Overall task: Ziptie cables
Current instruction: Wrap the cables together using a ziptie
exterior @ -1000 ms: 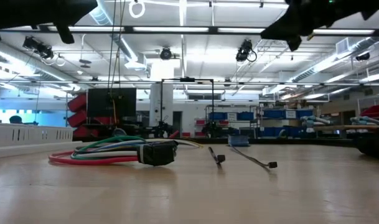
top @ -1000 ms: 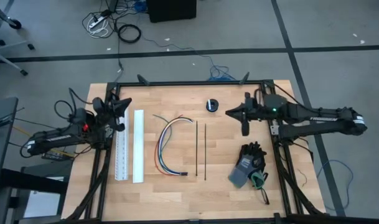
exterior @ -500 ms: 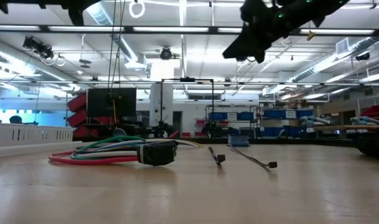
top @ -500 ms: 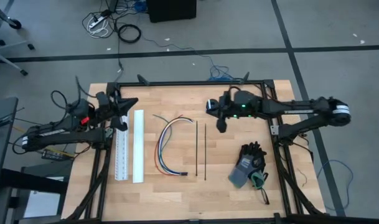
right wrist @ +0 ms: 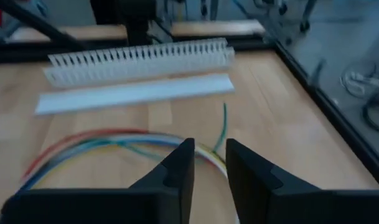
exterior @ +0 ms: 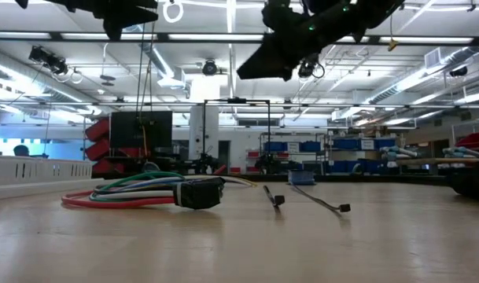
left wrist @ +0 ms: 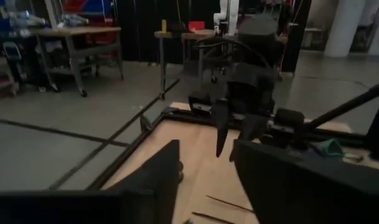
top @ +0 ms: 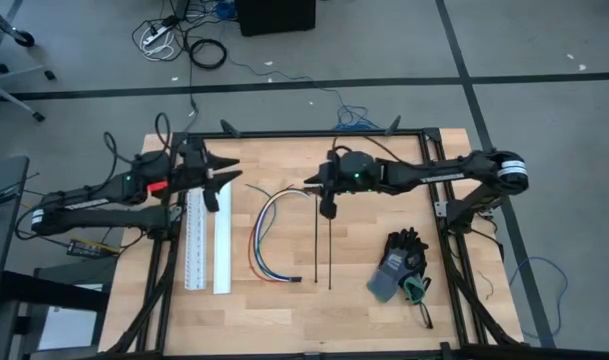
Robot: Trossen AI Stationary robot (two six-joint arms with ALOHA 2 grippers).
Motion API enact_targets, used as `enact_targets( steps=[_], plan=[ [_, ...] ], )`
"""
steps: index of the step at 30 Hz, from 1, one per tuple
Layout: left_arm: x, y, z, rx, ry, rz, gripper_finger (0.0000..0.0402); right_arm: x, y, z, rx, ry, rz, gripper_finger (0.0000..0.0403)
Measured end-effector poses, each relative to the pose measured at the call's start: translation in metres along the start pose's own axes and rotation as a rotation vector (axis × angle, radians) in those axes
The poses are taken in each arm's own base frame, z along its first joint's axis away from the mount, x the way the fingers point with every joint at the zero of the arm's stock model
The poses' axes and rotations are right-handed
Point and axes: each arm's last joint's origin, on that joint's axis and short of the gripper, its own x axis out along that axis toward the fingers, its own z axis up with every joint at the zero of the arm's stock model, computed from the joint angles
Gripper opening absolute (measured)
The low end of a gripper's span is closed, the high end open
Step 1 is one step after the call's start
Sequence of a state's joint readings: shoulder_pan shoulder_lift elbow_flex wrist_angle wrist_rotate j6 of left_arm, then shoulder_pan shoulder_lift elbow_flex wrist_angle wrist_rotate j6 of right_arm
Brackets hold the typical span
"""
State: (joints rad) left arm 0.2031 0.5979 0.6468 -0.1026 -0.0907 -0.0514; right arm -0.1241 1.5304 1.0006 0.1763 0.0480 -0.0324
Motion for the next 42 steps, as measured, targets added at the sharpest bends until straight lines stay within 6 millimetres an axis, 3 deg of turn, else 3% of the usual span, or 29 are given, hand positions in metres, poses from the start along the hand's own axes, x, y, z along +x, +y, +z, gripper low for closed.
enact_targets(
  steps=[3,7,14,18,24,34,42],
  plan=[
    [0.004,-0.001,-0.004,0.024,0.043,-0.036,0.0176,0.006,0.004,0.003,0.069,-0.012,0.047,0.0105],
    [0.009,-0.003,-0.015,0.019,0.146,-0.100,0.0177,0.005,0.005,-0.006,0.123,0.110,0.072,0.0113],
    [0.027,-0.014,-0.032,-0.014,0.293,-0.173,0.0173,-0.006,-0.002,-0.036,0.295,0.422,-0.135,0.0110],
    [0.042,-0.019,-0.038,-0.023,0.315,-0.142,0.0173,-0.010,-0.004,-0.047,0.396,0.506,-0.287,0.0105],
    [0.056,-0.020,-0.048,-0.010,0.356,-0.071,0.0173,-0.012,-0.004,-0.050,0.561,0.498,-0.412,0.0094],
    [0.066,-0.022,-0.052,0.001,0.351,-0.074,0.0173,-0.014,0.022,-0.072,0.693,0.394,-0.511,0.0082],
    [0.067,-0.023,-0.047,0.009,0.297,-0.090,0.0173,-0.013,0.035,-0.078,0.699,0.327,-0.473,0.0119]
  ],
)
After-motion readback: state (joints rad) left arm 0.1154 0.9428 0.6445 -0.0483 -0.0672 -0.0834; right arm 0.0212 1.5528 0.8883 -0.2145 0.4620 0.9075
